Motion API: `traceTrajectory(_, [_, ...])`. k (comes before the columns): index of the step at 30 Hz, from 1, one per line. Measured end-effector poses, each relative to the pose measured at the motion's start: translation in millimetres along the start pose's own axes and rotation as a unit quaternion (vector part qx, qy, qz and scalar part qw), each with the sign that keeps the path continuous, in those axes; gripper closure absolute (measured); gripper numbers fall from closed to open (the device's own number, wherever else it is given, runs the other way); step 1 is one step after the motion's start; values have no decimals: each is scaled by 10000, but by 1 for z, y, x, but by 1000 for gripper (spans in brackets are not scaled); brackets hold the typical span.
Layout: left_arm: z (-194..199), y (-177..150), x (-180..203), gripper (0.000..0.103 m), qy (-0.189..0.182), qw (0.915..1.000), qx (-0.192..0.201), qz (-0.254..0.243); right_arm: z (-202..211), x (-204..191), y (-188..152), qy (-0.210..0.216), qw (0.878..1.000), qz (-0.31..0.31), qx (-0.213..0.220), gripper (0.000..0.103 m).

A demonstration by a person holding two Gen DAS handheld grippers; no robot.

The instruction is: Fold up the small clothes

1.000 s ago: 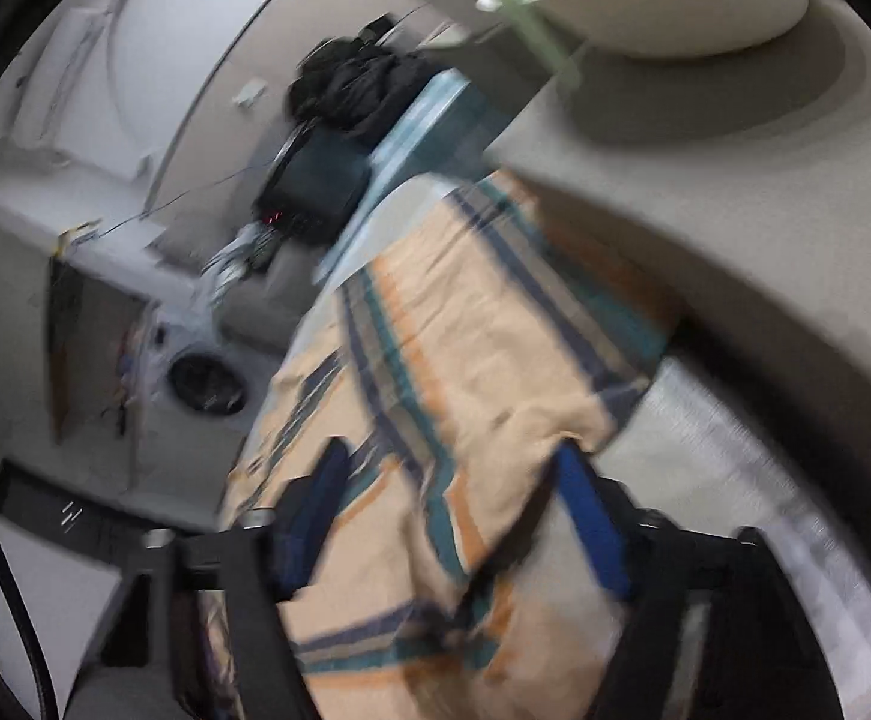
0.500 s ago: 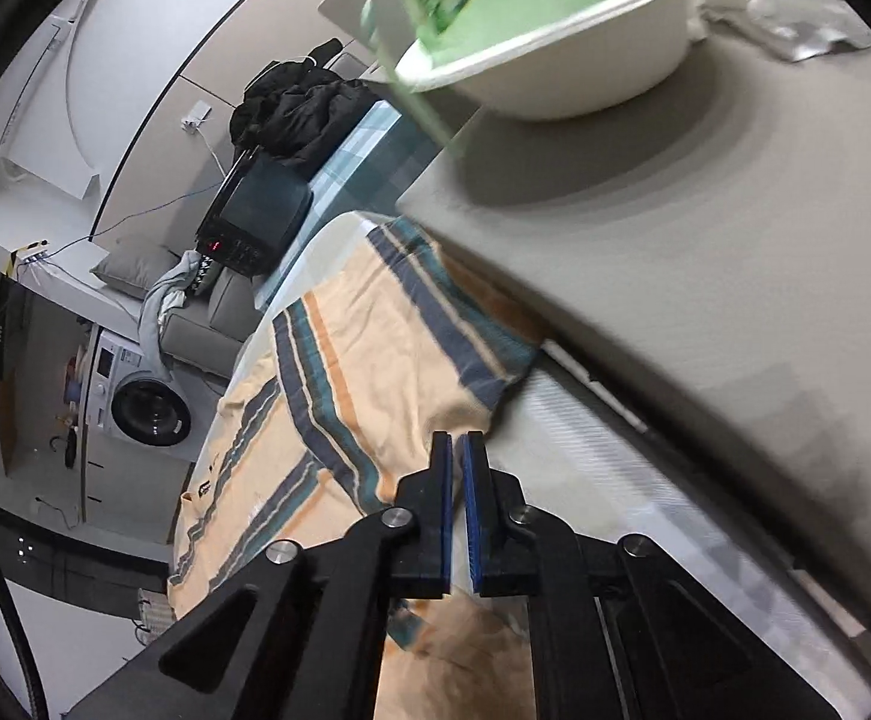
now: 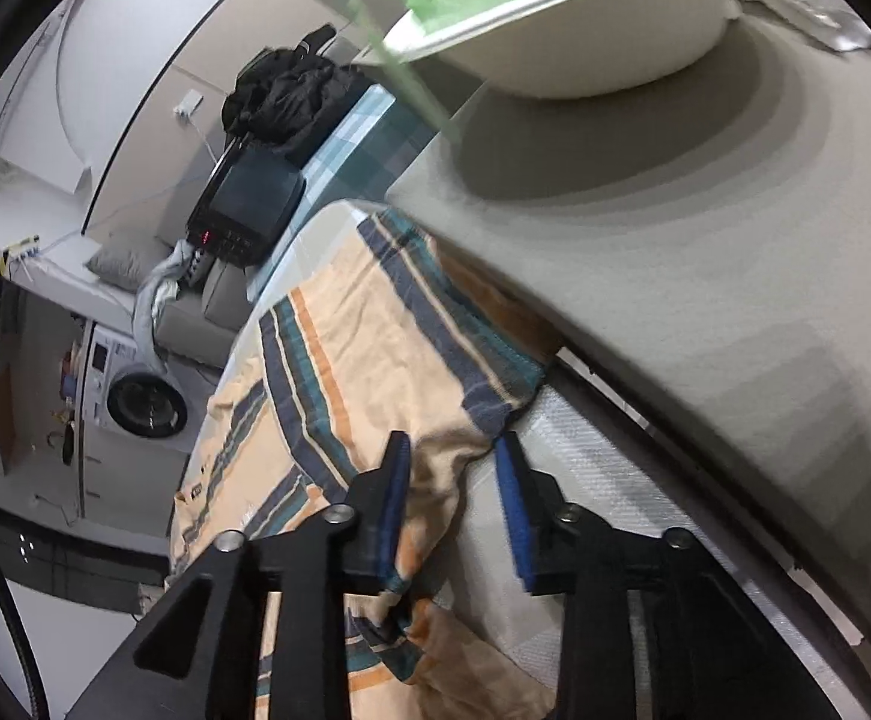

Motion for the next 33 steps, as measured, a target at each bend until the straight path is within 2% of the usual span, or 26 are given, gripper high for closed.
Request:
traceTrajectory(5, [-5, 4, 0, 1, -13, 10000, 33, 37, -4, 1, 16, 72, 9997, -220, 124, 67])
traceTrajectory(7, [-6, 5, 4, 1, -55, 10000, 49, 23, -9, -1, 23, -166, 9995, -92, 246, 82])
traceTrajectory(8, [-5, 5, 6, 1, -78, 10000, 55, 15, -11, 0, 24, -279, 9992, -67, 278, 94])
traceTrajectory(9, [-4, 5, 8, 1, -95, 9999, 63, 9, -12, 1, 25, -317, 9990, -72, 313, 96])
traceTrajectory(11, [-2, 5, 9, 1, -114, 9999, 85, -6, -10, 4, 25, -304, 9986, -110, 419, 97])
traceTrajectory(15, [3, 6, 6, 1, -107, 9998, 149, 3, 3, -7, 21, -280, 9974, 249, 623, 97])
traceTrajectory(20, [12, 6, 1, 1, -188, 9995, 227, 80, 34, -45, 23, -195, 9888, 1035, 1057, 97])
traceTrajectory(23, [19, 4, -2, 1, -175, 9994, 284, 78, 47, -79, 19, 24, 9804, 1602, 1149, 97])
traceTrajectory(24, [20, 4, -3, 1, -171, 9994, 296, 84, 51, -96, 15, 145, 9743, 1894, 1213, 97])
traceTrajectory(25, [23, 3, -4, 1, -172, 9993, 311, 96, 54, -124, 4, 351, 9630, 2379, 1217, 97])
traceTrajectory(27, [27, 2, -7, 1, -160, 9992, 333, 122, 52, -164, -21, 671, 9436, 3083, 1006, 97])
traceTrajectory(28, [29, 2, -8, 1, -147, 9992, 344, 131, 46, -193, -48, 839, 9221, 3706, 727, 97])
traceTrajectory(29, [30, 1, -9, 1, -130, 9992, 345, 136, 39, -207, -68, 886, 9076, 4074, 492, 92])
traceTrajectory(31, [34, 0, -10, 1, -119, 9992, 351, 154, 16, -226, -116, 889, 8729, 4790, -258, 85])
traceTrajectory(33, [37, -1, -9, 1, -113, 9992, 356, 150, -3, -225, -156, 841, 8494, 5122, -949, 82])
Point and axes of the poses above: each gripper's, at about its wrist camera, not at the fingertips, and z roughly against the way its jaws point, x to its right, y to its top, the point moved 9 cm from there along -z, roughly the way its jaws point, and after that the axes turned 5 degrees about -x, right-handed, at the moved point
